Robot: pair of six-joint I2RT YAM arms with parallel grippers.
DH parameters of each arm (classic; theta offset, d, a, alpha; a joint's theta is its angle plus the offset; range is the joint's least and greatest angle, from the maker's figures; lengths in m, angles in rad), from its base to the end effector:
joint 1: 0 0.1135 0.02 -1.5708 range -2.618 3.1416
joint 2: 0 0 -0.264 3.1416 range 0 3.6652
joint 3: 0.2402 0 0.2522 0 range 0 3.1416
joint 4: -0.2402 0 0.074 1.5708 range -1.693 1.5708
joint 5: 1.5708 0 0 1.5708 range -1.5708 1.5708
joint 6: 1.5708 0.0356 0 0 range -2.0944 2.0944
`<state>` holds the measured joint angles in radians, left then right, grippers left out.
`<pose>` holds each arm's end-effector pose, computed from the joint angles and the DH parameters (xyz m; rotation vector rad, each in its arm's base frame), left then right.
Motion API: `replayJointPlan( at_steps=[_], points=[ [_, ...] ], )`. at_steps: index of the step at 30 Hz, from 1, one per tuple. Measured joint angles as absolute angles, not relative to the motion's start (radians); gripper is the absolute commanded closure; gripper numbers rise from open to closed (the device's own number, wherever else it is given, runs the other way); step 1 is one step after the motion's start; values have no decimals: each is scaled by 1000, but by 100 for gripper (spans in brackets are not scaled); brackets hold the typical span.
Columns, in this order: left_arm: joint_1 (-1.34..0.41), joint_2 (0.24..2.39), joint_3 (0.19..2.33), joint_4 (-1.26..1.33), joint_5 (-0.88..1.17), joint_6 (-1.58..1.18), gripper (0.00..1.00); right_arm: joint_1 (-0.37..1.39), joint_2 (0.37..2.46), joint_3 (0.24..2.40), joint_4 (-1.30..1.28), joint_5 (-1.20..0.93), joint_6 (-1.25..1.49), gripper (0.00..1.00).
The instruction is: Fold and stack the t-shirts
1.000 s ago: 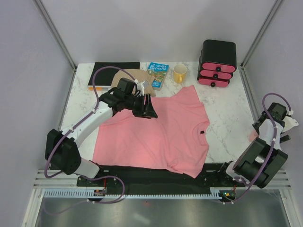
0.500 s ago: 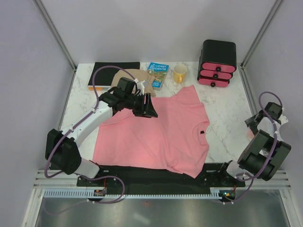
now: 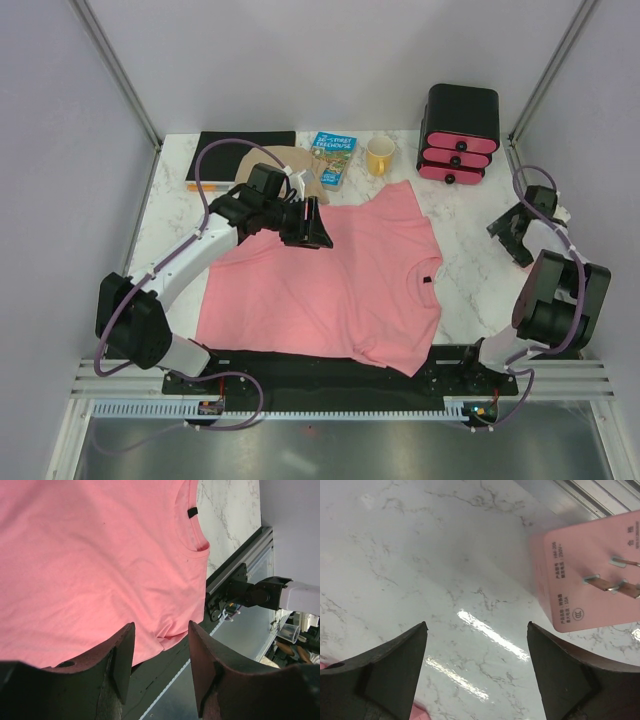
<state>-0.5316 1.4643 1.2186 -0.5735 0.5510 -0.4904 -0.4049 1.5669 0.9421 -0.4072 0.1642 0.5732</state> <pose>0.2624 -0.1759 0.2984 0.3334 2.5172 -1.1092 0.2815 -0.1270 0.1892 1.2676 2.2567 -0.1521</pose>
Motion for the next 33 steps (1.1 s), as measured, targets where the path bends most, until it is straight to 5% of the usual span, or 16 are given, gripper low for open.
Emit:
replayJointPlan(
  at_steps=[19, 33],
  points=[
    [-532, 1468, 1219, -574, 553, -490, 46, -275, 1171, 871, -581, 404, 731, 4],
    [-532, 1483, 1238, -590, 553, -477, 46, -337, 1261, 871, -626, 584, 748, 2]
  ],
)
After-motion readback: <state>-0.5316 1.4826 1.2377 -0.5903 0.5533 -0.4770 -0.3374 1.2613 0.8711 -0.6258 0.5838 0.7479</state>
